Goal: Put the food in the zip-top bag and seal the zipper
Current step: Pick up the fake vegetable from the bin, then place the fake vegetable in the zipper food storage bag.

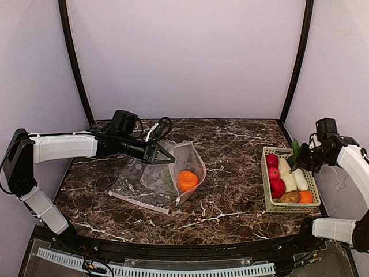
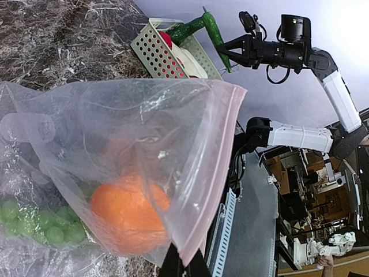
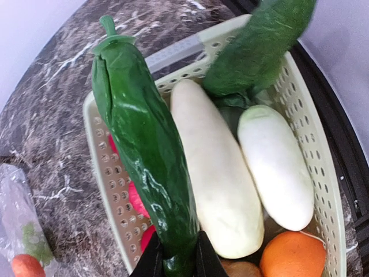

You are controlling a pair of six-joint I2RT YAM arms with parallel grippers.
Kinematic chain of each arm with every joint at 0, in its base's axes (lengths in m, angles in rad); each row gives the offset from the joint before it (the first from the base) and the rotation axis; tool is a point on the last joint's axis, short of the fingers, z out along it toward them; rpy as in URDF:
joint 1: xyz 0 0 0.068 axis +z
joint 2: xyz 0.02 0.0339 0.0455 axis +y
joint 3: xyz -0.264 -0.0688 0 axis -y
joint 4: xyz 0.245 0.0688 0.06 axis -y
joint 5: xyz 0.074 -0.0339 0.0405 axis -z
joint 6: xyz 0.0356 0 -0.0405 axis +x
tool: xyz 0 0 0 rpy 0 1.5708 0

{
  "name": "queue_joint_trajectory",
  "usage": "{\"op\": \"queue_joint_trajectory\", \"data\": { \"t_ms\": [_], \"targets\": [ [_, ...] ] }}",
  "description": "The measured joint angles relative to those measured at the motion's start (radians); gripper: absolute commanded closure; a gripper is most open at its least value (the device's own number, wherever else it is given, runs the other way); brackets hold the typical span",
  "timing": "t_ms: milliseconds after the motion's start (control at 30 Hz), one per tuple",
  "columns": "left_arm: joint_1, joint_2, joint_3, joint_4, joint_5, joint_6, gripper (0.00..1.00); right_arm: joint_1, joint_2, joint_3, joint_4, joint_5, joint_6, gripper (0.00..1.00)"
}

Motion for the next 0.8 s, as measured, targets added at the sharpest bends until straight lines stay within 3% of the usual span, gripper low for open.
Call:
{"op": "queue_joint_trajectory", "data": {
  "t_ms": [133, 467, 800],
  "targets": [
    [0.000, 0.000, 0.000, 0.012, 0.004, 0.000, 0.99, 0.076, -0.042, 0.063, -0.044, -0.068, 0.001, 0.95],
    [0.000, 0.000, -0.023, 0.068, 0.029, -0.014, 0.99, 0.426, -0.138, 0.093, -0.119, -0.225, 0.115, 0.97],
    [0.000, 0.000, -0.032, 0.094, 0.035, -0.019, 0.99, 0.769, -0.047, 0.135, -0.085, -0.190, 0.276, 0.97]
  ]
}}
